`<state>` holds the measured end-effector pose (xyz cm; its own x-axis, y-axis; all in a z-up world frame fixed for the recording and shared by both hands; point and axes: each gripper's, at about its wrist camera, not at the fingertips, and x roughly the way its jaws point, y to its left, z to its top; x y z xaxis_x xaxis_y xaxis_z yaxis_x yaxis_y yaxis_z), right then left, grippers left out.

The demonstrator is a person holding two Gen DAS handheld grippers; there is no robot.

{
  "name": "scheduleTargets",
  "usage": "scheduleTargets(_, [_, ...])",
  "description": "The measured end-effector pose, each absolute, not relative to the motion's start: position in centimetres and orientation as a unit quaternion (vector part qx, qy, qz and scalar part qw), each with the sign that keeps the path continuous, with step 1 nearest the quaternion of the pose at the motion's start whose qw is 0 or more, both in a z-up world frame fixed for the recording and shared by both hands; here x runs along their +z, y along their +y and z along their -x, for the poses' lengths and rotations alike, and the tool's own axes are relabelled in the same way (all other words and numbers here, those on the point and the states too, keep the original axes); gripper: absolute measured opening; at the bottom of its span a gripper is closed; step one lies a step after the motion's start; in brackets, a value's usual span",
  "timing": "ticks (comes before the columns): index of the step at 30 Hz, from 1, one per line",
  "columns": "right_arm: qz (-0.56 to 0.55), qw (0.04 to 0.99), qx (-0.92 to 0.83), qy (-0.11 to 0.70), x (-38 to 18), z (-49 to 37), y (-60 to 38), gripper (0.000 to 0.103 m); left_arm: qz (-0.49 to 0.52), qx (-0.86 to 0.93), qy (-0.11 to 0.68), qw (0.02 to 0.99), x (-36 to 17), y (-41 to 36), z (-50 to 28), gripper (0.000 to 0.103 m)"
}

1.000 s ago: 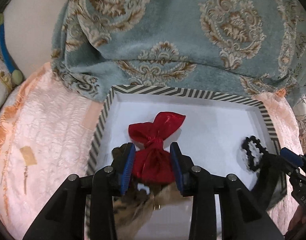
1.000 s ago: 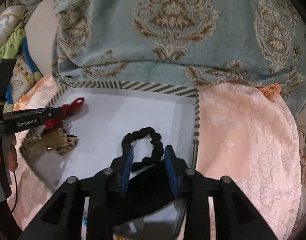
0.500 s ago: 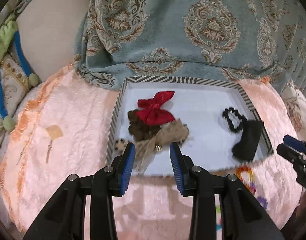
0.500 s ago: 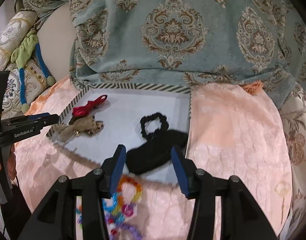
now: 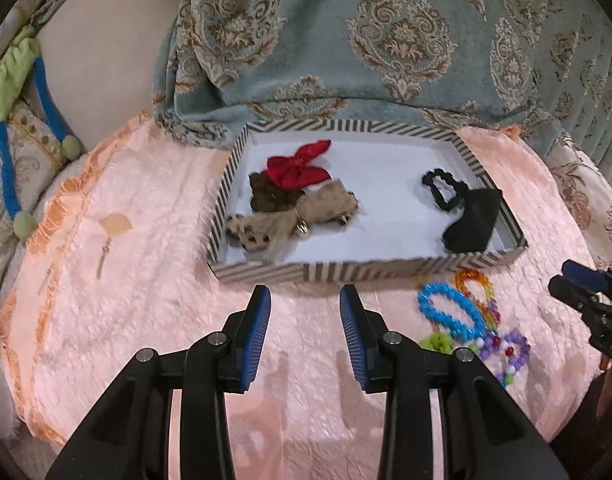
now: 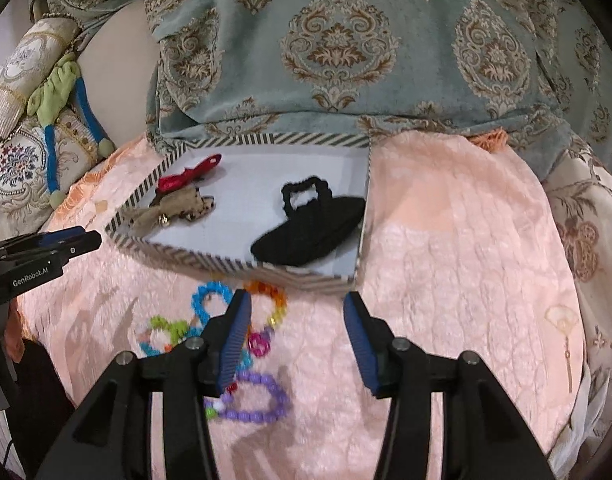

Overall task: Organize jewelry
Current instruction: 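Withdraw both tools from the box toward the bead bracelets, then grasp a green bead bracelet with left tool while right tool grasps an orange bead bracelet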

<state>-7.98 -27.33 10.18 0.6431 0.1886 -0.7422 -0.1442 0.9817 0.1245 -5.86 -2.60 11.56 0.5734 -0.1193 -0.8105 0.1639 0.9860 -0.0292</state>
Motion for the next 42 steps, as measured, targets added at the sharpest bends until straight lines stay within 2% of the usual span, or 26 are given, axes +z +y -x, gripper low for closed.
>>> scheduleTargets(13, [-0.024,0.893,0.105,0.438,8.0,10.8,-28.8,0.050,0.043,-0.173,0.517,0.837,8.8,-3.6,8.3,0.020])
scheduleTargets(17, [-0.026,0.885,0.123,0.449,7.1,10.8,-28.3,0.039,0.036,-0.185,0.527,0.829,7.8,-4.6,8.3,0.020])
scheduleTargets(26, [-0.024,0.884,0.148,0.443,6.9,8.5,-26.2,0.028,0.035,-0.197,0.546,0.814,5.9,-5.7,7.0,0.020])
scheduleTargets(39, [-0.001,0.872,0.147,0.467,3.5,1.9,-24.6,0.023,0.013,-0.207,0.541,0.815,4.7,-7.2,6.1,0.020])
scheduleTargets(40, [0.007,0.874,0.146,0.463,3.5,1.8,-24.4,0.016,0.008,-0.205,0.539,0.817,4.7,-7.3,6.1,0.018])
scheduleTargets(41, [0.012,0.875,0.143,0.461,3.5,1.8,-24.4,0.009,0.004,-0.205,0.536,0.819,4.7,-7.4,6.1,0.006])
scheduleTargets(42, [0.008,0.875,0.146,0.461,3.7,1.9,-24.6,0.009,-0.001,-0.208,0.534,0.819,4.7,-7.4,6.2,0.000])
